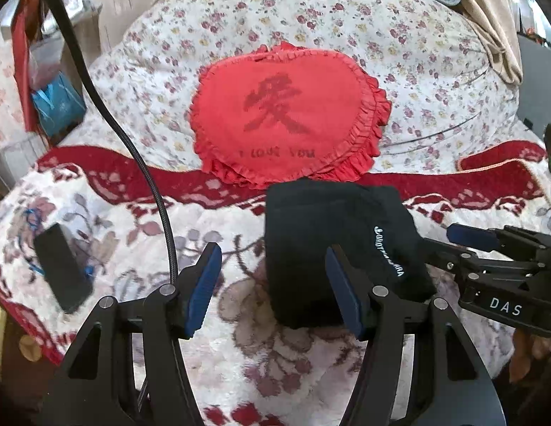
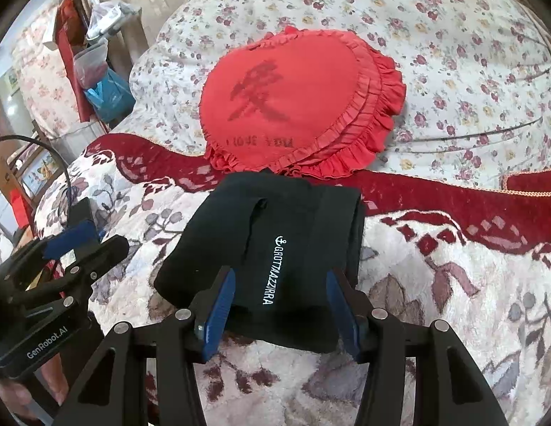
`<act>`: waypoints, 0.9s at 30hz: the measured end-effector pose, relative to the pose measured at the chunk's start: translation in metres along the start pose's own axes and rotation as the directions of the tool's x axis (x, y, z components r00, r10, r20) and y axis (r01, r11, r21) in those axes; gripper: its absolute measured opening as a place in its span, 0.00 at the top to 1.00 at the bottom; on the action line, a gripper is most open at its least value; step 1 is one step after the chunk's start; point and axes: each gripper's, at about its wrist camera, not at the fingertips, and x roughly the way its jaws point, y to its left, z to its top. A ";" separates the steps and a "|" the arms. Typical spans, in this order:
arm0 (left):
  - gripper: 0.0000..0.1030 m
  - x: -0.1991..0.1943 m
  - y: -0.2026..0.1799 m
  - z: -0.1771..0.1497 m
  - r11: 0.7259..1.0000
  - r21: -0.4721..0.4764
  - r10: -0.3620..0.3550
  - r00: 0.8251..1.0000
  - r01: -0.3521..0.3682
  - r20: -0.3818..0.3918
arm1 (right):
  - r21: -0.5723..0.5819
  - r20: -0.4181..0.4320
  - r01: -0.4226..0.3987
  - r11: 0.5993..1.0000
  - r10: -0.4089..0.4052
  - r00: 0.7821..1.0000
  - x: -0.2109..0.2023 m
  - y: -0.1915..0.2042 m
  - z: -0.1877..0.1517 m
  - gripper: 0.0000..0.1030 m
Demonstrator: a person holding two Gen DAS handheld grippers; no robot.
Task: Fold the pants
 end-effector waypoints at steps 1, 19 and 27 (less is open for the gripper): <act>0.41 -0.002 -0.001 0.000 1.000 0.005 0.000 1.000 0.000 0.004 | -0.002 0.000 0.001 1.000 -0.001 1.000 -0.001 0.001 0.000 0.50; 0.41 -0.006 0.001 -0.001 1.000 -0.015 -0.026 1.000 0.026 0.000 | -0.007 -0.002 -0.010 1.000 0.010 1.000 -0.002 0.008 -0.001 0.50; 0.41 -0.004 0.002 -0.003 0.999 -0.020 -0.033 0.999 0.033 -0.007 | -0.008 -0.013 -0.011 1.000 0.010 1.000 0.002 0.011 -0.002 0.49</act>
